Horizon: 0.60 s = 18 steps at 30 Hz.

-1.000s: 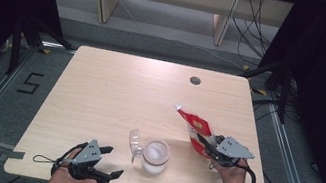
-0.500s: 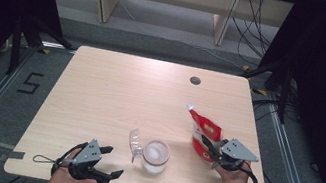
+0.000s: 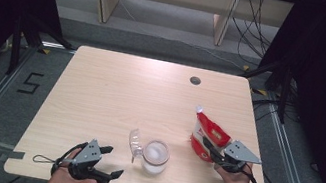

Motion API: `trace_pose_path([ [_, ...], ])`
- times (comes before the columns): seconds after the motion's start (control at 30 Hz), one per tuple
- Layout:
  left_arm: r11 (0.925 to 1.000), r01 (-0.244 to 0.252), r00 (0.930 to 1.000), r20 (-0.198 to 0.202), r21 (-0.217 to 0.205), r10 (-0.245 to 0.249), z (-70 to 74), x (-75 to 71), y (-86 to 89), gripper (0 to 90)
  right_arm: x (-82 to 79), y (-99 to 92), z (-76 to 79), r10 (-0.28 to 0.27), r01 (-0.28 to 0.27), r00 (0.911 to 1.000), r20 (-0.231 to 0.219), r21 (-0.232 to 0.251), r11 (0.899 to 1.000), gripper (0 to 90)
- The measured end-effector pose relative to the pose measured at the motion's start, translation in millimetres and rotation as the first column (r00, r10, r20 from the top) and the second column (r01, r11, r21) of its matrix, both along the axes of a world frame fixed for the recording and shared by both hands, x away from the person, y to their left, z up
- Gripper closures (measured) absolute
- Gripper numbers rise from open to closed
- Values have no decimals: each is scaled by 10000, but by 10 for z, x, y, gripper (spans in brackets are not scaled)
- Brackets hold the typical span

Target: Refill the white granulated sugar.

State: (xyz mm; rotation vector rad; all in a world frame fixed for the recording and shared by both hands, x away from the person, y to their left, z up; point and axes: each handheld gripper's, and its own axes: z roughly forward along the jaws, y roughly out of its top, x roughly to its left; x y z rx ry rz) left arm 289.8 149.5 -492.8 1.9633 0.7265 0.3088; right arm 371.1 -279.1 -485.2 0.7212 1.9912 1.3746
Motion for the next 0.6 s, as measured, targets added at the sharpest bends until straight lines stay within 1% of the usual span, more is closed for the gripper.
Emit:
trace_pose_path([
  [0.03, 10000, -3, 10000, -2, 5, 3, 0, 0, 0, 164, -7, -12, 9, 5, -5, 10000, -57, 21, 10000, 669],
  [0.07, 9999, -46, 10000, -21, -101, 46, -3, -2, -9, 164, -32, -8, 16, -136, 143, 9993, -337, 185, 9997, 649],
  [0.1, 9999, 13, 10000, -35, -115, -13, -4, 1, -8, 164, -26, -12, 18, -174, 177, 9998, -83, 299, 9994, 638],
  [0.13, 9999, 28, 10000, -42, -117, -28, -5, 2, -9, 164, -46, -21, 32, -111, 116, 9996, -270, 186, 9998, 624],
  [0.17, 10000, 11, 10000, -7, -23, -11, -1, 1, -5, 164, -58, -33, 41, -118, 119, 9997, -209, 43, 9999, 596],
  [0.2, 10000, 26, 10000, -21, -28, -26, 0, 1, -5, 164, -71, -28, 45, -230, 232, 9996, -147, 169, 9996, 563],
  [0.23, 10000, 40, 10000, -15, -68, -40, -3, 3, -8, 164, -95, -30, 54, -205, 219, 9988, -454, 307, 9993, 536],
  [0.27, 10000, 36, 10000, -23, -81, -36, -4, 2, -12, 163, -100, -25, 60, -228, 243, 9989, -408, 379, 9990, 511],
  [0.3, 10000, 45, 10000, -20, -78, -45, -4, 2, -12, 163, -127, -17, 68, -315, 345, 9971, -687, 419, 9985, 484],
  [0.33, 10000, 40, 10000, -9, -44, -40, 0, 0, -11, 164, -123, -14, 68, -446, 457, 9986, -298, 377, 9982, 464],
  [0.37, 10000, 43, 10000, 29, 32, -43, 4, 1, -6, 164, -143, -20, 80, -368, 391, 9974, -625, 350, 9986, 445],
  [0.4, 10000, 55, 10000, 22, 15, -55, 6, 1, -4, 164, -157, -22, 87, -388, 429, 9952, -895, 438, 9981, 420],
  [0.43, 10000, 29, 10000, 32, 18, -29, 6, 1, -4, 163, -172, -18, 92, -489, 574, 9924, -1133, 727, 9957, 402],
  [0.47, 10000, 30, 10000, 13, -20, -30, 5, 1, -5, 163, -185, -37, 107, -600, 677, 9923, -1084, 682, 9954, 395],
  [0.5, 10000, 18, 10000, -8, -38, -18, 4, 0, -6, 163, -192, -39, 114, -609, 698, 9926, -1048, 831, 9941, 389],
  [0.53, 10000, 29, 10000, -3, -31, -29, 4, 0, -6, 163, -204, -40, 120, -507, 616, 9924, -1118, 959, 9935, 380],
  [0.57, 10000, 39, 10000, 9, -36, -38, 5, 0, -7, 163, -246, -46, 133, -782, 897, 9887, -1279, 873, 9921, 368],
  [0.6, 9999, 62, 10000, 42, 130, -63, 10, 4, 2, 163, -250, -60, 138, -712, 823, 9894, -1266, 842, 9930, 362],
])
